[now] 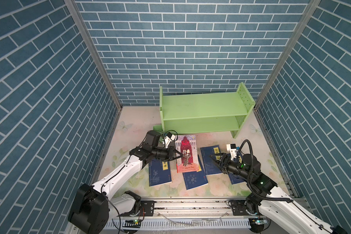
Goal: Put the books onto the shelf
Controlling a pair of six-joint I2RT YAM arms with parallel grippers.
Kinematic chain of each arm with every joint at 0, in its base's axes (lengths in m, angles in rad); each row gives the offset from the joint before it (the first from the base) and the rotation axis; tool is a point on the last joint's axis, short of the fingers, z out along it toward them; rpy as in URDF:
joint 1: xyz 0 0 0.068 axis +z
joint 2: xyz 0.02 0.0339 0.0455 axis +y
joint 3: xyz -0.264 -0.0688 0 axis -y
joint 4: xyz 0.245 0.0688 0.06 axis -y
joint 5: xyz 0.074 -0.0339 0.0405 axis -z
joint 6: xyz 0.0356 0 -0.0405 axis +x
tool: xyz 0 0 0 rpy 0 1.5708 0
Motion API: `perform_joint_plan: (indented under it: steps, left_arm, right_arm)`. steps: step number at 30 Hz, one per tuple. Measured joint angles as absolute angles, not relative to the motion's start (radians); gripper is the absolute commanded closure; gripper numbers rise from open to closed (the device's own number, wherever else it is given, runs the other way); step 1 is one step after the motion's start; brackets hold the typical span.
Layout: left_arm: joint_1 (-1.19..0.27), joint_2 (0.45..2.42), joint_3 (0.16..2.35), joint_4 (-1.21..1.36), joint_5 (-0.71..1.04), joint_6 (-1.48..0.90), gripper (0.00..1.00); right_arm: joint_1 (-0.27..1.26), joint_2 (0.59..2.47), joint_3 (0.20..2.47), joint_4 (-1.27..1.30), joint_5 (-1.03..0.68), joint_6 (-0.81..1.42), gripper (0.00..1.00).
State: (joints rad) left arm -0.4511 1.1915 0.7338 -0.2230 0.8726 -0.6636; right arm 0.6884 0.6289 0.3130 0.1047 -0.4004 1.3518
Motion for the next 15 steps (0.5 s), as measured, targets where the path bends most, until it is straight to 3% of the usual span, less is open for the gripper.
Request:
perform_joint_plan:
  steps: [6,15]
  left_arm:
    - [-0.451,1.259,0.743,-0.133,0.883,-0.794,1.0]
    - [-0.452,1.264,0.756,-0.007,0.876,-0.916,1.0]
  right_arm:
    - [0.837,0.823,0.317,0.214,-0.325,1.441,0.2]
    - [1.07,0.89,0.315,0.43,-0.065,1.479,0.19]
